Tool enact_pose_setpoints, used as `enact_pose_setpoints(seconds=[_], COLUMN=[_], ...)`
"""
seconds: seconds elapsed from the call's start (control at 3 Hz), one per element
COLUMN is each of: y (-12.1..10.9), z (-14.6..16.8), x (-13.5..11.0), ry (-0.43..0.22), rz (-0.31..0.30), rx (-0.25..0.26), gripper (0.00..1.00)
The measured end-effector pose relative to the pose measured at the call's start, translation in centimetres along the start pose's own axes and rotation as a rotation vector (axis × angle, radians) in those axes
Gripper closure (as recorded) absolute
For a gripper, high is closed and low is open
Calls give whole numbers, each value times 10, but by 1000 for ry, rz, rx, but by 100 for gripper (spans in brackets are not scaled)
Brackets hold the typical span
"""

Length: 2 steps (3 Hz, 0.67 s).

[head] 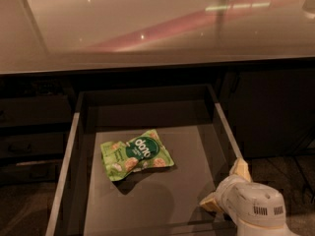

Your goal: Open top drawer

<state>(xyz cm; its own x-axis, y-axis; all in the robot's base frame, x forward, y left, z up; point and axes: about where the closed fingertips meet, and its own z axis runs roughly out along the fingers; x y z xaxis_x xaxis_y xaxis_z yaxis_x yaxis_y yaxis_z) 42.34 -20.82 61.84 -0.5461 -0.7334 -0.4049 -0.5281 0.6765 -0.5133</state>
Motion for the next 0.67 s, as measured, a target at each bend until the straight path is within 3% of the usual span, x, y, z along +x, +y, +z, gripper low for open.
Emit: enact_pose_setpoints(seconds=[0.33, 0.67], y=[-17, -79], z=[2, -19], x=[-12, -41], ry=[-13, -126], rz=[49, 184], rx=[-16, 8], gripper=[0, 0])
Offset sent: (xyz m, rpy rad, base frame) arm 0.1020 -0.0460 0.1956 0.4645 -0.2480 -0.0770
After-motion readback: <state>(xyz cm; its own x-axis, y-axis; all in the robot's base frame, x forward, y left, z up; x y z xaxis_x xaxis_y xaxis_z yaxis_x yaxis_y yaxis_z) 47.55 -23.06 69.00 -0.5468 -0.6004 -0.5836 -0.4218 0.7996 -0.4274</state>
